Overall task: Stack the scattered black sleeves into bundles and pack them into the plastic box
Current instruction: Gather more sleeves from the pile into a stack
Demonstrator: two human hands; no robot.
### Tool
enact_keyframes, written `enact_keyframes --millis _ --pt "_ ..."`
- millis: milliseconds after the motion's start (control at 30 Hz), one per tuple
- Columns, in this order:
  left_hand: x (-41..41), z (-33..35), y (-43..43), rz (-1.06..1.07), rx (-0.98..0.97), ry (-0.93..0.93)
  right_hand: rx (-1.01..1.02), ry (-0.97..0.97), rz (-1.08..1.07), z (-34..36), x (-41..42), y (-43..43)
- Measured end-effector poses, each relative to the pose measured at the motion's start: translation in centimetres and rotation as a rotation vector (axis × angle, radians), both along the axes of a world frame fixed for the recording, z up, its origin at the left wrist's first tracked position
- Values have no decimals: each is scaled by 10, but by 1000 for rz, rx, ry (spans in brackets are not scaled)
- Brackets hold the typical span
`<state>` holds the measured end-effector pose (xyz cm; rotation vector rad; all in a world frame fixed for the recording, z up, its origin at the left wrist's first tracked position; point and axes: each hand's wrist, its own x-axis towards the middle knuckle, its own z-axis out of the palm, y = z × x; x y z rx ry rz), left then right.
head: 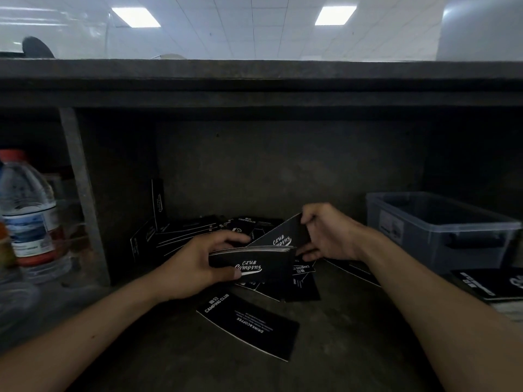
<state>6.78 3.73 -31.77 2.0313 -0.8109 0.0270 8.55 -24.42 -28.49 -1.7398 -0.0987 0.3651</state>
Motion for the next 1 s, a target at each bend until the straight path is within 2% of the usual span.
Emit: enact_keyframes --millis 67,167,233,300,367,400,500,633,700,800,867,933,1000 --pt "-2 1 -1 -29 10 -29 -19 -40 -57 0 3 -2" --pt "-3 3 1 -24 3 -32 -24 -141 -295 -3 7 6" --pt "0 4 3 -20 24 -87 -223 -299 -408 -11 9 7" --pt "1 3 4 -15 67 -142 -552 -417 -362 -22 11 7" --pt "-1 1 2 -31 88 -148 -775 -395 -307 -31 14 10" --pt "-1 0 1 -49 83 -131 -798 -370 -317 -31 16 12" --pt "-2 1 1 -60 58 -91 -657 -321 -392 -26 18 11" --pt "0 1 3 -26 61 -86 -237 -190 -523 -15 13 4" --pt "0 0 2 -22 60 -70 -178 -162 -565 -10 10 -1" --pt "0 0 1 -16 65 -62 -259 -239 -551 -6 5 -7" --pt "0 0 2 -16 71 -62 -320 -404 -585 -6 6 -9" --pt "0 0 2 -9 82 -60 -216 -538 -615 -2 7 -8" --pt "0 1 1 -3 88 -58 -59 -536 -565 4 6 -6"
